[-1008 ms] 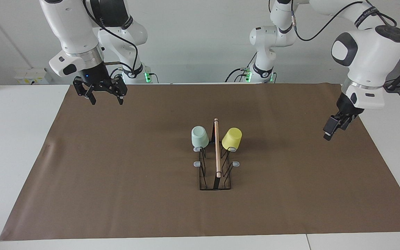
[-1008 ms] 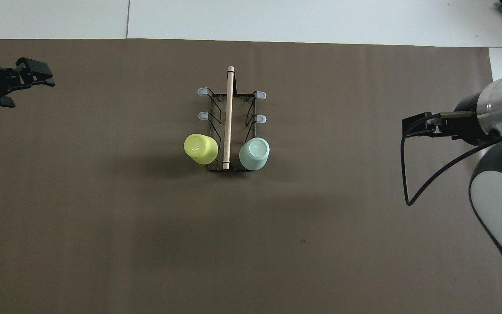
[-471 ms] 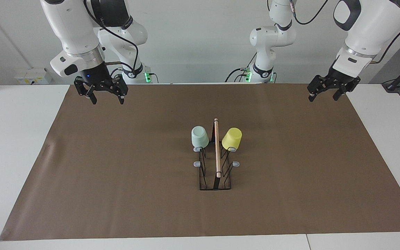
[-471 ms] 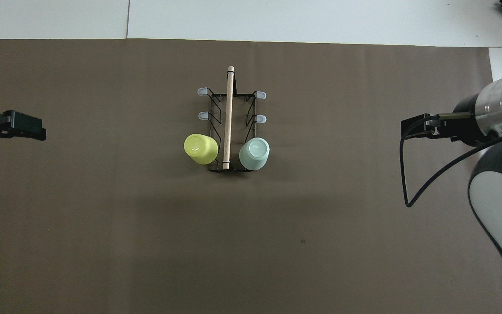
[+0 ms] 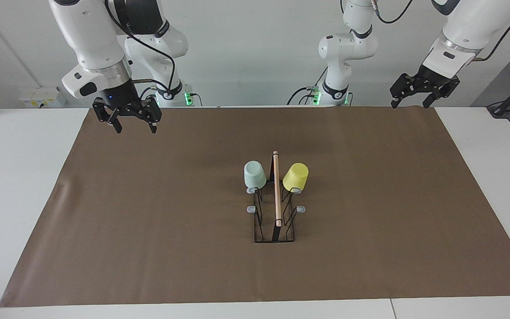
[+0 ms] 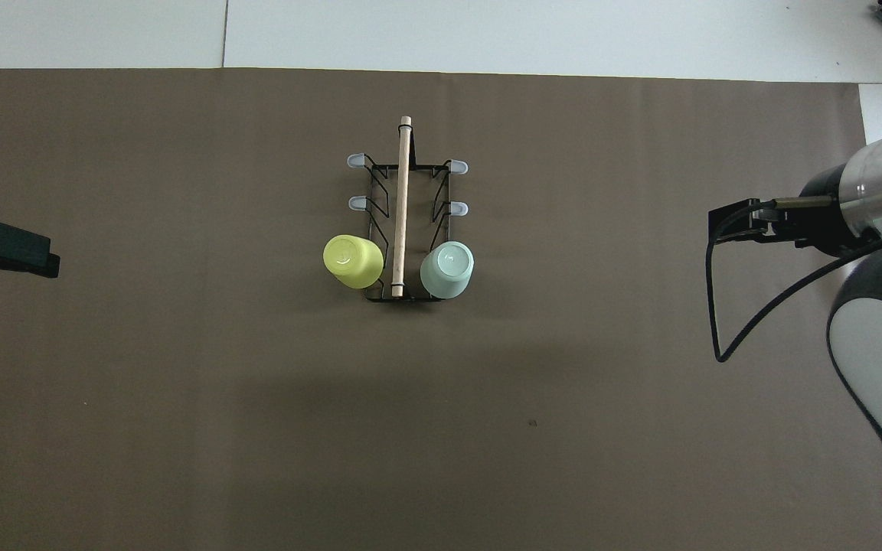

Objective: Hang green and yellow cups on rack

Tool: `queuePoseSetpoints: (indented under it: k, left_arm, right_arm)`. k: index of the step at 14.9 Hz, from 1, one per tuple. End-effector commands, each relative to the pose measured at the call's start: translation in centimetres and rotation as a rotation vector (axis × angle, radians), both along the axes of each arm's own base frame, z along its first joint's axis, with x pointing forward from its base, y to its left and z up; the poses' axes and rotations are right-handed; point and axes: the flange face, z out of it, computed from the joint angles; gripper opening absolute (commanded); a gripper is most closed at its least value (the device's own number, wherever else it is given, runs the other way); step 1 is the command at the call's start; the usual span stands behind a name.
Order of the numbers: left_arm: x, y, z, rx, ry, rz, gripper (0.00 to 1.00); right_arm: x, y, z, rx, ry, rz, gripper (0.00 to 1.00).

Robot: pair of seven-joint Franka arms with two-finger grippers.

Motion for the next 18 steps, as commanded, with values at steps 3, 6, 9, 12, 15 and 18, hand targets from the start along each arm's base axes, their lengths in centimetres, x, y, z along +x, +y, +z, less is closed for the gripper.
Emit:
queuePoseSetpoints:
  k: [3,6,9,12,15,18]
  left_arm:
    - [0.2,-0.1,-0.7,-0.01,0.004,-0.015,1.0]
    - [0.0,-0.6,-0.7,-0.009,0.007,-0.026,1.0]
    - [-0.4,-0.6,-1.0,-0.008,0.01,-0.025,1.0]
    - [-0.4,-0.7,-2.0,-0.014,-0.045,-0.021,1.0]
    - [-0.1,-0.7,-1.6,-0.024,-0.055,-0.02,1.0]
    - [-0.3,-0.5,-1.5,-0.021,-0.047,-0.017,1.0]
  right_arm:
    - [-0.4,-0.2,0.0,0.021,0.006,-0.014,1.0]
    - [-0.3,-0.2,0.0,0.021,0.004,-0.014,1.0]
    - [-0.3,-0.2,0.1,0.021,0.003,-0.014,1.0]
    - [-0.3,-0.2,0.1,0.021,0.003,-0.014,1.0]
    - [-0.3,-0.2,0.1,0.021,0.003,-0.014,1.0]
    - [-0.3,-0.2,0.1,0.021,0.003,-0.014,1.0]
